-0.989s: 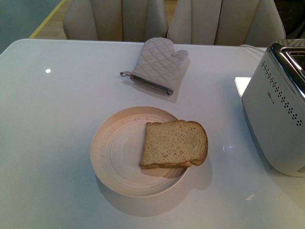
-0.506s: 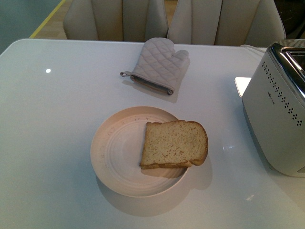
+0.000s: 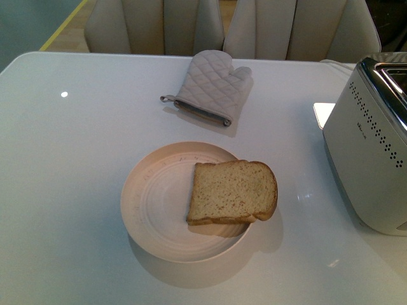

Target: Put bread into toaster

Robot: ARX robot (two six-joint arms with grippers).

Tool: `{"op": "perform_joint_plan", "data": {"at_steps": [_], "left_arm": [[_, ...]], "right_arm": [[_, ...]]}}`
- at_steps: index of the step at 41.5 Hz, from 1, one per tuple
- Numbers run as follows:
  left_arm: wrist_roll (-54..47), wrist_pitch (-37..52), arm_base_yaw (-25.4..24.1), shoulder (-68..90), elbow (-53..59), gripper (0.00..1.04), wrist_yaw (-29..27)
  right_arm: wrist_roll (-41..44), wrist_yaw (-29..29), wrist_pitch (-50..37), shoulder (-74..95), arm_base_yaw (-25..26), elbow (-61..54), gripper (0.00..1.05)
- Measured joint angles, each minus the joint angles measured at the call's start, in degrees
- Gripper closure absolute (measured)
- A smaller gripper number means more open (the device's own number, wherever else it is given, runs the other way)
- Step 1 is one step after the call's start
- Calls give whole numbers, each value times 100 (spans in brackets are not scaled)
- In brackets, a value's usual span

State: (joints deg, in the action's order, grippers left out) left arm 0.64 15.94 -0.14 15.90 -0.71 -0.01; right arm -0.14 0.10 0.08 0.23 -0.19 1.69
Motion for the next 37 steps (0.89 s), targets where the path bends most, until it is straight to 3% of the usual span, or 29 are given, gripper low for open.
{"op": "perform_joint_plan", "data": {"at_steps": [14,19,28,30,33,37], "left_arm": [[0,-544,0,-546,0,102,0],[-2,-1532,0,-1412,0,102,0],[-2,-1585,0,-1554,0,102,0],[-2,-1585,0,-1554,0,102,7],[-2,-1587,0,-1558,0,99,0],[-2,-1587,0,-1558,0,81,-2]], "right_arm": [[0,0,0,0,0,0,9],[0,0,0,0,0,0,9],[-4,33,9,9,-4,2,9],[-116,588,492,208,-181,151,9],[-372,1853,1425,1097,-780,455,9],[-474,2247,1010,1858,-1368,496,9]]}}
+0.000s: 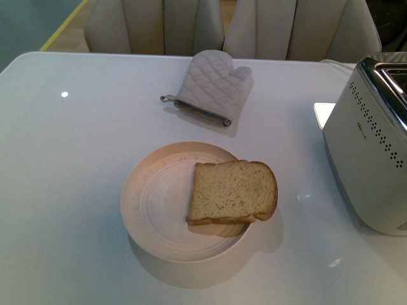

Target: Put bread into toaster

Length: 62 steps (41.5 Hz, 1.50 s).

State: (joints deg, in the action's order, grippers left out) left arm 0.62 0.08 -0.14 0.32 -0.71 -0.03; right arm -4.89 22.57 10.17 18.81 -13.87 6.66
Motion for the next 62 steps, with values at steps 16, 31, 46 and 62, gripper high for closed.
{"op": "perform_joint_plan", "data": {"at_steps": [16,31,46,62], "left_arm": [[0,0,0,0,0,14,0],[-13,0,0,0,0,7,0],[-13,0,0,0,0,7,0],[-13,0,0,0,0,7,0]], "right_arm": [[-1126,-1128,-2601,4441,-964,1353,9],[-1921,-2162,-3648,7648,-780,2238,9],[-3102,-3018,-4245,9901,-625,3200,9],[-3674,-3141,-4321,10810,-732,3877,9]]}}
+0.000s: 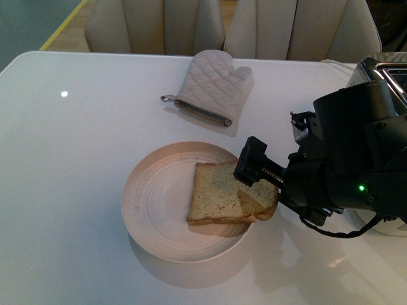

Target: Put bread into toaster

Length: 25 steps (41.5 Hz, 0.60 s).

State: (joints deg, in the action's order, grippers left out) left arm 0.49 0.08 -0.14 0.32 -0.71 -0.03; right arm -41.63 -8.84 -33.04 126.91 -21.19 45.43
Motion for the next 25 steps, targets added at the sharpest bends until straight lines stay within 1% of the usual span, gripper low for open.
{"op": "perform_joint_plan", "data": {"at_steps": [2,16,19,20,25], "left_arm": [[0,0,0,0,0,7,0],[0,0,0,0,0,7,0],[0,0,0,0,0,7,0],[0,0,0,0,0,7,0],[0,0,0,0,0,7,0]], "right_arm": [[-68,2,20,55,-11,66,12],[-304,-9,164,236,22,275,74],[-376,-50,149,203,48,251,84],[-387,-66,140,199,52,245,85],[-472,-131,83,28,105,175,100]]}}
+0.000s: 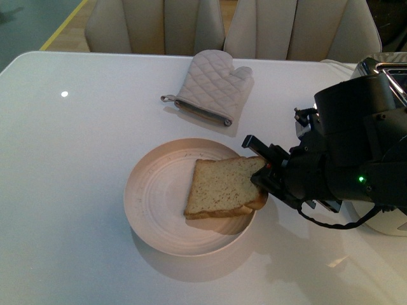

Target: Put bread into toaster

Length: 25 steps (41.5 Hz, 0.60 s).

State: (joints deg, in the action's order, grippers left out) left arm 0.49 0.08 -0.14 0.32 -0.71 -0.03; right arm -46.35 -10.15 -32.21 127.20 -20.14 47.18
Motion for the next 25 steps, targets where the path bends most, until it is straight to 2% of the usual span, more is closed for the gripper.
{"op": "perform_joint_plan", "data": {"at_steps": [8,12,20,25], "left_arm": [[0,0,0,0,0,7,0],[0,0,0,0,0,7,2],[0,0,0,0,0,7,0],[0,0,0,0,0,7,0]], "right_arm": [[-79,-20,4,-625,116,-57,102],[94,114,273,-1298,199,-55,102],[1204,778,1458,-3115,522,393,102],[2369,1357,2483,-4234,898,990,102]]}}
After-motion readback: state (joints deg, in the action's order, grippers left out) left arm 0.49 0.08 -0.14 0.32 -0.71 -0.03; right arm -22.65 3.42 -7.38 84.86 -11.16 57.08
